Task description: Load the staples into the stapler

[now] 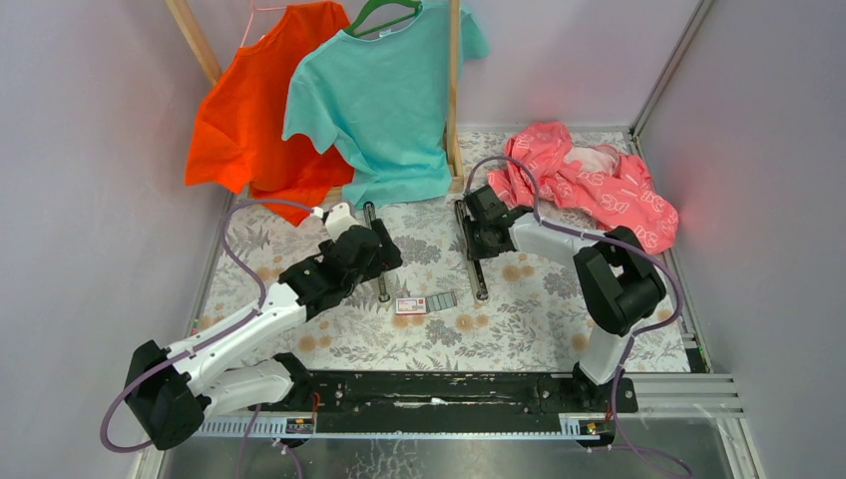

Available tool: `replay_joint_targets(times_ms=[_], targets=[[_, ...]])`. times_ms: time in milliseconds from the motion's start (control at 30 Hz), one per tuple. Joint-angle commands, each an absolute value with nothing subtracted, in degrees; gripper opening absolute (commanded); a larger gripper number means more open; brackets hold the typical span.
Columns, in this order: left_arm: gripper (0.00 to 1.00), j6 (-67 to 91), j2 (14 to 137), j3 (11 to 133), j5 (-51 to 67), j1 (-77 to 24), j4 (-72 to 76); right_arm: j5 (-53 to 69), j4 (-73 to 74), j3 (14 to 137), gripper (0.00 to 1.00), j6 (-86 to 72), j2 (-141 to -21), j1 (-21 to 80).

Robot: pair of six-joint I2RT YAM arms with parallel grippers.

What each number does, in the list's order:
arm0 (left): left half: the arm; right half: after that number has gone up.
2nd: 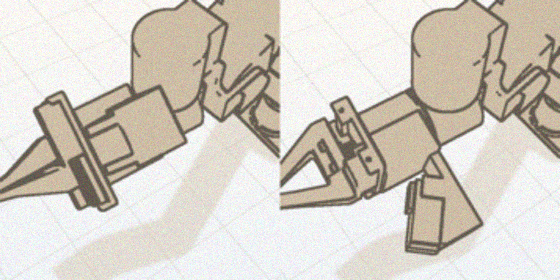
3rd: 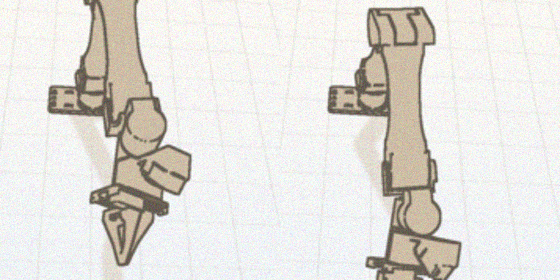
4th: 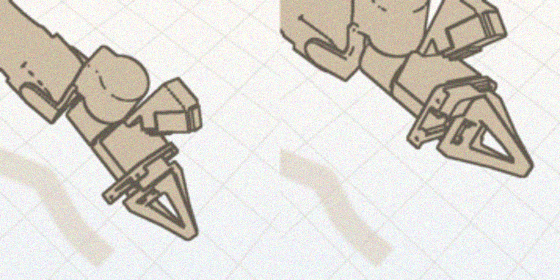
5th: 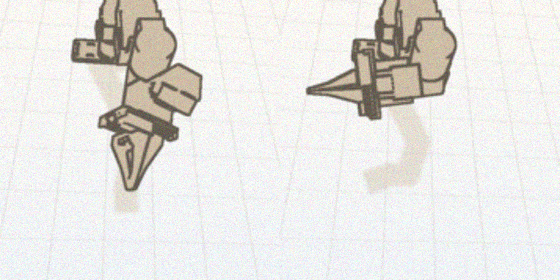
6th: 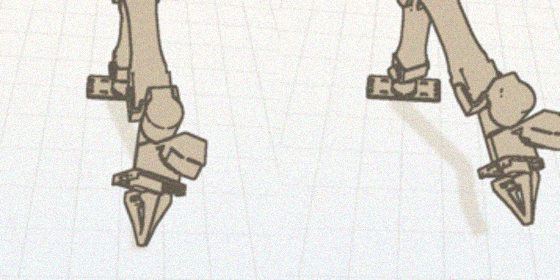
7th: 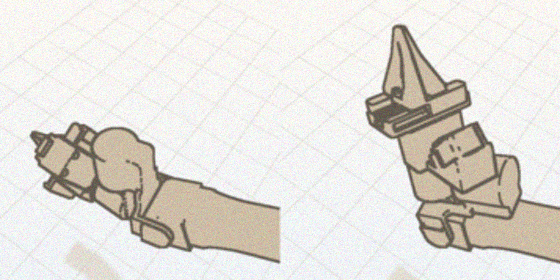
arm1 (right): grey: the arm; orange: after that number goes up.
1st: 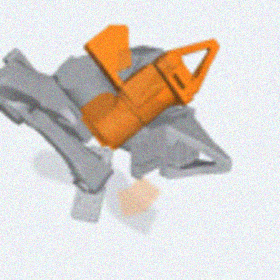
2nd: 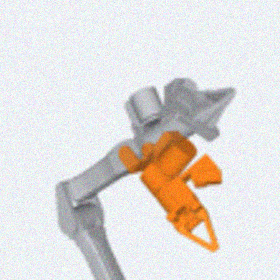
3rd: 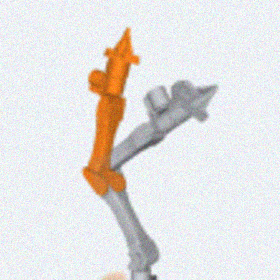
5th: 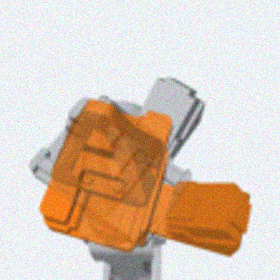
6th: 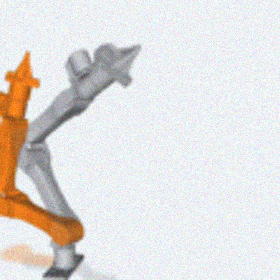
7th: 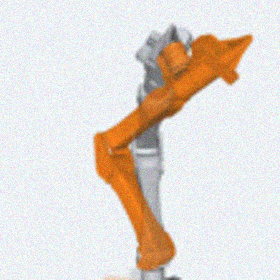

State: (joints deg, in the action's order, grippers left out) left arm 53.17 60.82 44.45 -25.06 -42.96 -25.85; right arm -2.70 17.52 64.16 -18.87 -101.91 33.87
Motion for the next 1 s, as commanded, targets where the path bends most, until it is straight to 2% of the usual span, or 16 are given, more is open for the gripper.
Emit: replay_joint_targets(times_ms=[0, 100, 300, 467, 767, 967], targets=[[1.0, 52.1, 60.99, 46.64, -27.13, -42.6, -30.41, -5.6, 16.04, 67.57, 0.02, -19.84, -103.13, 34.41], [1.0, 51.1, 61.46, 46.93, -25.78, -42.6, -30.25, -5.54, 15.88, 67.61, 0.12, -20.01, -103.28, 34.48], [1.0, 51.34, 60.99, 45.42, -25.19, -42.61, -29.48, -5.74, 15.74, 66.44, 0.41, -19.98, -100.55, 34.45], [1.0, 50.25, 59.9, 43.7, -23.68, -42.58, -29.81, -6.56, 16.57, 64.9, 0.55, -19.73, -96.79, 35.03], [1.0, 50.18, 57.02, 39.48, -19.02, -42.55, -29.18, -6.63, 17.55, 58.45, 0.57, -21.83, -88.07, 40.64], [1.0, 50.96, 55.22, 35.26, -16.44, -42.56, -26.54, -6.77, 17.26, 53.87, 0.54, -24.08, -84.57, 45.77]])
